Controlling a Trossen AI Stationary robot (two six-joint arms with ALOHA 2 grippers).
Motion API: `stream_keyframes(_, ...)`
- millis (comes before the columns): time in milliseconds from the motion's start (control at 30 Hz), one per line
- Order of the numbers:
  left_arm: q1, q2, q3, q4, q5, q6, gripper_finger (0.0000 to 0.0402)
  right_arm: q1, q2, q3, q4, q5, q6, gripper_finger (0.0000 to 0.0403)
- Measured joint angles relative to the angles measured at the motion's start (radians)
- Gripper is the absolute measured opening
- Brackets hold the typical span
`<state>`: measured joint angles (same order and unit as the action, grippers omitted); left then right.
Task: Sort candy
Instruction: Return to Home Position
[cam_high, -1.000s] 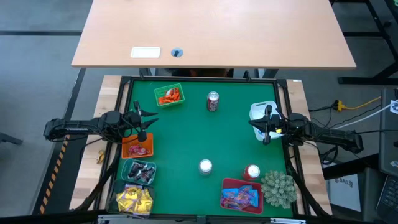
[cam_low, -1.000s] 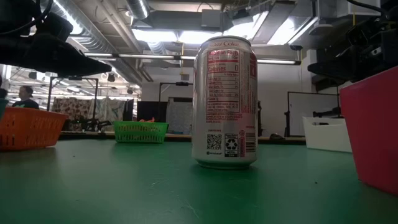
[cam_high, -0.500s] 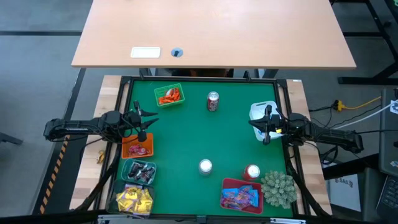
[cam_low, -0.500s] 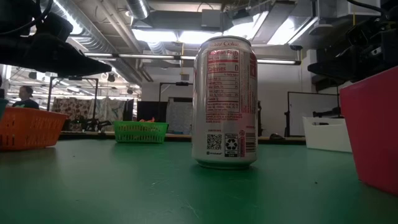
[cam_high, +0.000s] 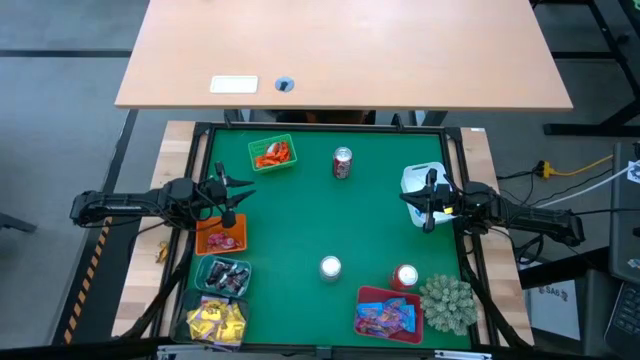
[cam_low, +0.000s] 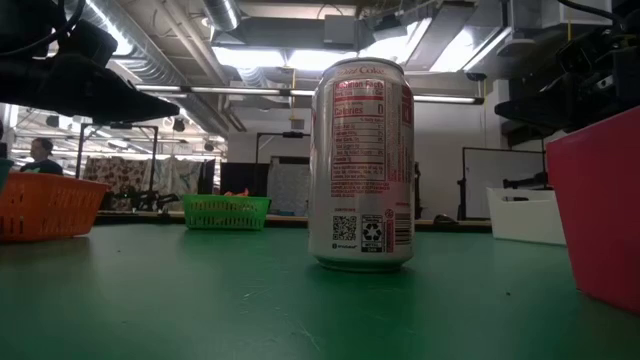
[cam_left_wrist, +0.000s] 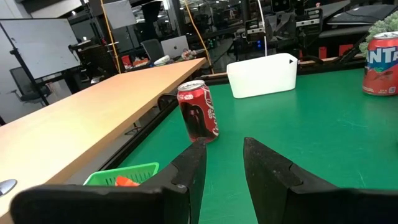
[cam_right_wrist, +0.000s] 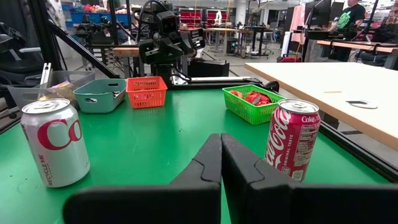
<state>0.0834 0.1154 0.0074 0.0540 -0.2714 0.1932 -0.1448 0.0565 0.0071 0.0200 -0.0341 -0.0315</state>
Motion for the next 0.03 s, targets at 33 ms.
stream_keyframes(33,0.0,0.0,0.0,0.0,0.0,0.0,0.0098,0.0,0.0,0.0,0.0,0.0,0.0,0.0001)
